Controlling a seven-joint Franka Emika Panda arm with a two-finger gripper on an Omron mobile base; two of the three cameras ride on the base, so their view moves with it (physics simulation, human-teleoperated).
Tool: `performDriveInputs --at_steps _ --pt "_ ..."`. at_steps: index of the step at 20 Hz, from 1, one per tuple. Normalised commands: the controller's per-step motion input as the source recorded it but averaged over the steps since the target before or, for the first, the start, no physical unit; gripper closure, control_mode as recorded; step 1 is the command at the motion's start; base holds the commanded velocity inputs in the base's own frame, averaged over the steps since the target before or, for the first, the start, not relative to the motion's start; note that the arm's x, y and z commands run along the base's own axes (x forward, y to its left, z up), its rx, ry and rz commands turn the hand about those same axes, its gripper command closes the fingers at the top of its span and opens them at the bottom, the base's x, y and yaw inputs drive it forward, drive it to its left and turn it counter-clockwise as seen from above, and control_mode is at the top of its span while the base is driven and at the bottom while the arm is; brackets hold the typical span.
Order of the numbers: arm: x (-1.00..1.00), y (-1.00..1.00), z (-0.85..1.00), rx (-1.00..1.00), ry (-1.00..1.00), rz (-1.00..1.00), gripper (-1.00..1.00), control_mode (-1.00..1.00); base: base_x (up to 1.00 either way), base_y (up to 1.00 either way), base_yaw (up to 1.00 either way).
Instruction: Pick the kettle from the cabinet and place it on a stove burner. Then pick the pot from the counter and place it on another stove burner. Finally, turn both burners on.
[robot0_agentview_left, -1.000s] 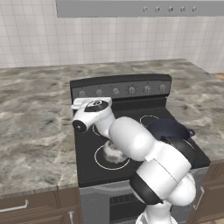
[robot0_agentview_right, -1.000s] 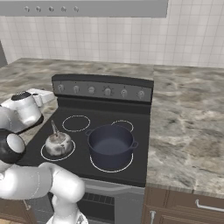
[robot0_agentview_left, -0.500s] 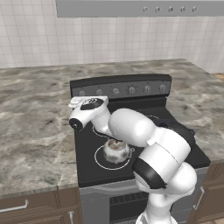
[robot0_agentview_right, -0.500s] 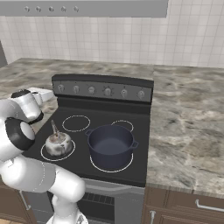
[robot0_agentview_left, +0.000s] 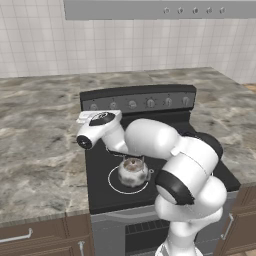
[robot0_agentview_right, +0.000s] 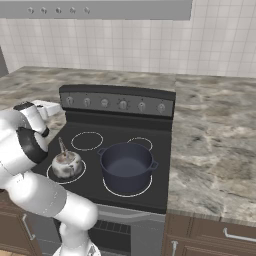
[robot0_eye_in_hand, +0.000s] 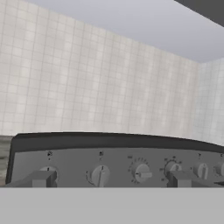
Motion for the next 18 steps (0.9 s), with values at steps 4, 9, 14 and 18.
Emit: performDriveInputs --at_steps 4,9,14,18 --pt "0.04 0.01 -0.05 0.0 0.0 0.0 -1.0 -1.0 0.0 0.0 0.0" --pt "0.08 0.01 -0.07 0.0 0.0 0.0 -1.0 -1.0 0.0 0.0 0.0" --pt "0.13 0.07 -0.08 0.0 0.0 0.0 -1.0 -1.0 0.0 0.0 0.0" --pt "0.09 0.21 -0.01 0.0 0.0 0.0 -1.0 -1.0 0.0 0.0 0.0"
